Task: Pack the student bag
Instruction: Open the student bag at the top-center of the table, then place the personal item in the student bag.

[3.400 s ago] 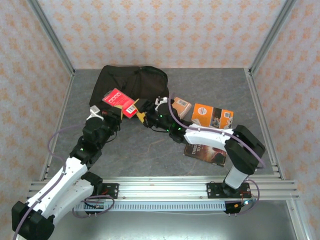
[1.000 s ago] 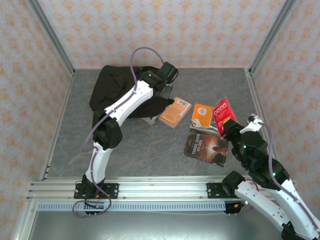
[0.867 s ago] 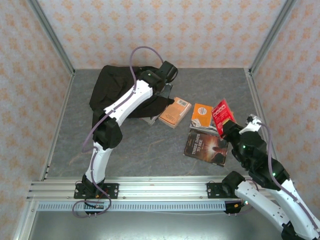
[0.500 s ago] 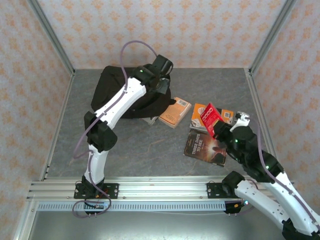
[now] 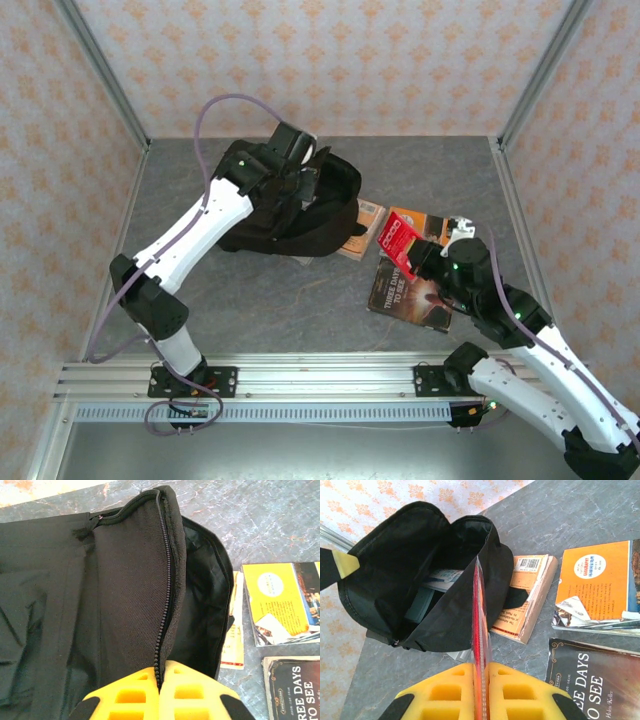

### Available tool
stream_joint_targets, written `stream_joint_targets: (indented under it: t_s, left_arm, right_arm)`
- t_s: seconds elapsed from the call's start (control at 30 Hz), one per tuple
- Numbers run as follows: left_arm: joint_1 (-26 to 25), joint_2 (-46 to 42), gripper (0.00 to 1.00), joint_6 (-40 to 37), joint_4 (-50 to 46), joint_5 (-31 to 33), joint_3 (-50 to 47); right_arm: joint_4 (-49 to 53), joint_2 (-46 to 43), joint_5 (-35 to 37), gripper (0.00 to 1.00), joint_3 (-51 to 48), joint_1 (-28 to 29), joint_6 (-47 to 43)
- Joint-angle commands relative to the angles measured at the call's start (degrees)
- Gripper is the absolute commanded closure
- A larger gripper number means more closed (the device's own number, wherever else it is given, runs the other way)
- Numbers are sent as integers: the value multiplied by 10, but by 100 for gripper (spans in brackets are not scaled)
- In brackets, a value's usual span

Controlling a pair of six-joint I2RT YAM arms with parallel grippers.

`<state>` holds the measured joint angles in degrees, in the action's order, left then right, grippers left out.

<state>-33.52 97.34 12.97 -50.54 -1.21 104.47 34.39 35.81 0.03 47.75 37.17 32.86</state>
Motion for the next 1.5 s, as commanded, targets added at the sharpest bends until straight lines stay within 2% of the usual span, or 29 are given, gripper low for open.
stream_joint_targets:
  t_s: [0.0,0.1,0.27,0.33,0.67,0.8,0.9,1.13,1.33,1.47]
  left_arm:
    - [-9,-28,100,16,36,-22,11]
    - [3,-21,100,18,26,-35,19]
    - [60,-10,100,88,60,-169,7]
    - [79,-9,100,107,67,-187,4]
    - [79,-17,100,124,86,-206,-13]
    - [69,-26,100,114,82,-182,-15]
    - [63,-38,100,103,78,-160,-16]
    - [53,-72,100,85,93,-122,-32]
    - [49,-92,100,84,104,-113,-39]
    - [45,-90,100,84,102,-121,-36]
  right_arm:
    - [-40,13,-13,100,25,-2,-10]
    - [-72,60,-41,100,40,-2,-14]
    - [-106,148,-80,100,84,-2,-14]
    - [-115,168,-85,100,98,-2,-11]
    - [-157,294,-140,100,185,-9,-2]
    - [-147,372,-186,100,242,-42,33]
    - [-140,444,-247,100,279,-74,87]
    - [-234,563,-372,100,308,-90,169]
    - [-331,629,-399,100,309,-88,226]
    - [-348,705,-412,100,364,-75,240]
